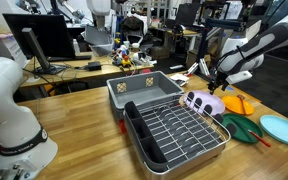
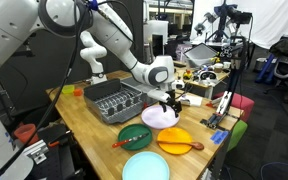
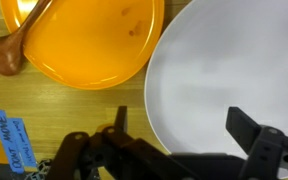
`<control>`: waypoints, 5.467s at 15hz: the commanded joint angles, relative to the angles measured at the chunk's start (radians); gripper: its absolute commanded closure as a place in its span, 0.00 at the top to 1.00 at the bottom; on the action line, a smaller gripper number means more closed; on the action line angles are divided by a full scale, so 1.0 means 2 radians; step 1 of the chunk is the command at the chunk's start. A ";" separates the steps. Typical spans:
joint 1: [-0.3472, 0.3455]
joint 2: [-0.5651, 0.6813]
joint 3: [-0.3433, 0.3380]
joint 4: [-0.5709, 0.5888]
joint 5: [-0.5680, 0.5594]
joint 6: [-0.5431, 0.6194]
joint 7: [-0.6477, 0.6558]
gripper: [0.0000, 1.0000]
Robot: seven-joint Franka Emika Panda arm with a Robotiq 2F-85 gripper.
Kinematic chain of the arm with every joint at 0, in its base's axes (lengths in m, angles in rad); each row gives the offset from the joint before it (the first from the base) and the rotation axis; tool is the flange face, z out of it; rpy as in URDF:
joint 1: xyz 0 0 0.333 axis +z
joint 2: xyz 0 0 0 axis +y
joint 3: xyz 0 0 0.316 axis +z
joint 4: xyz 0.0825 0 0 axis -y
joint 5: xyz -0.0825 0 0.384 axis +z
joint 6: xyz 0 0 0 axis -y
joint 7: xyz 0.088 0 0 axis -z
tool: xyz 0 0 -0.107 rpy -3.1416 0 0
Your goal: Place the knife on the green plate then put the pink plate on the dish rack
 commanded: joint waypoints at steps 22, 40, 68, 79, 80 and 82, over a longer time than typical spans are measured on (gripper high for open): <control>-0.062 0.118 0.046 0.176 0.054 -0.119 -0.061 1.00; -0.072 0.167 0.054 0.263 0.069 -0.173 -0.079 0.13; -0.040 0.026 -0.003 0.123 -0.003 -0.067 -0.047 0.01; -0.035 -0.143 0.019 -0.101 -0.002 0.067 -0.050 0.01; -0.030 -0.160 0.012 -0.121 -0.009 0.082 -0.045 0.01; -0.025 -0.193 0.002 -0.158 -0.022 0.110 -0.041 0.01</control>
